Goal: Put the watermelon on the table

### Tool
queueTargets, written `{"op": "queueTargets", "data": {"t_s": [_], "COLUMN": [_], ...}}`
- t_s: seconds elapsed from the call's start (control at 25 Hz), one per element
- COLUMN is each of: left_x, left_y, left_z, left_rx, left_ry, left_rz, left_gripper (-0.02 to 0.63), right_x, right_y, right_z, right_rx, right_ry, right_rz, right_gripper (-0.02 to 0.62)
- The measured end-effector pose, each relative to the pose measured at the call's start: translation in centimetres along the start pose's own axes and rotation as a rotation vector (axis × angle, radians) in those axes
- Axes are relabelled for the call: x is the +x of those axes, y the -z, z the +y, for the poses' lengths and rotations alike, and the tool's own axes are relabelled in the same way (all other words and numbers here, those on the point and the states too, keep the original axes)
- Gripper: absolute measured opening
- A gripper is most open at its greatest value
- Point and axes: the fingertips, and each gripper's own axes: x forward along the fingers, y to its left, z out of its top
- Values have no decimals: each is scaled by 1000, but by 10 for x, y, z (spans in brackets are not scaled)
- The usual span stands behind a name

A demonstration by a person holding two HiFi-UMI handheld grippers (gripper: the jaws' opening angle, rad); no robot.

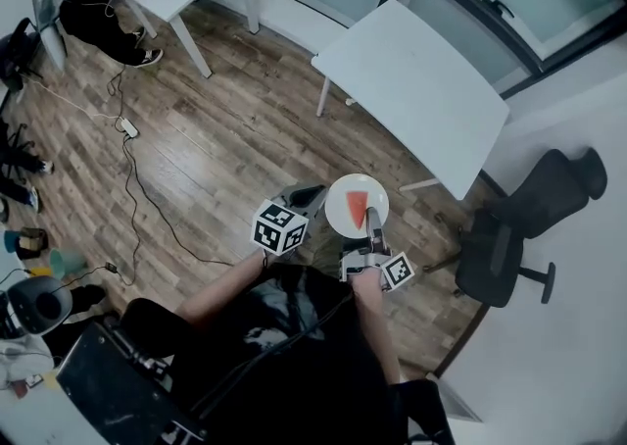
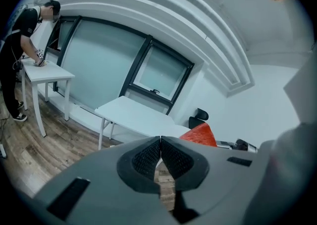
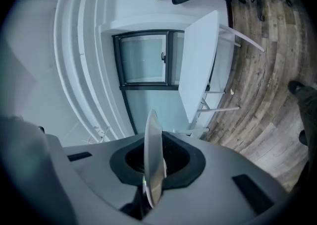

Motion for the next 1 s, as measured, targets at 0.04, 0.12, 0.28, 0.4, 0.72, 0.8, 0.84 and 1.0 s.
{"op": "queueTargets", "data": {"t_s": [0.04, 0.12, 0.28, 0.4, 0.72, 0.8, 0.84, 1.0], "left_x": [10, 33, 90, 139, 265, 282, 287, 297], "left_y": [0, -5, -31, -52, -68, -78, -82, -87], "left_z": [4, 14, 43, 61, 110, 112, 112, 125], "left_rx": [-5, -5, -14, -17, -174, -166, -162, -170], "left_ry": [-2, -13, -53, -74, -154, -151, -148, -154], "left_rz": [13, 35, 46, 61, 67, 82, 89, 126], "left_gripper": [9, 9, 9, 9, 9, 9, 9, 9], "right_x": [10, 34, 94, 140, 258, 285, 296, 331], "right_y": [-7, -27, -74, -118, -219, -238, -245, -262], "right_z": [-5, -17, -35, -54, -154, -176, -184, -205], "right_rx": [4, 11, 17, 1, 68, 70, 66, -10], "right_ry": [9, 18, 26, 49, 237, 298, 326, 401], "right_rz": [2, 11, 35, 70, 28, 8, -6, -12], "right_gripper": [28, 28, 28, 28, 28, 28, 28, 28]}}
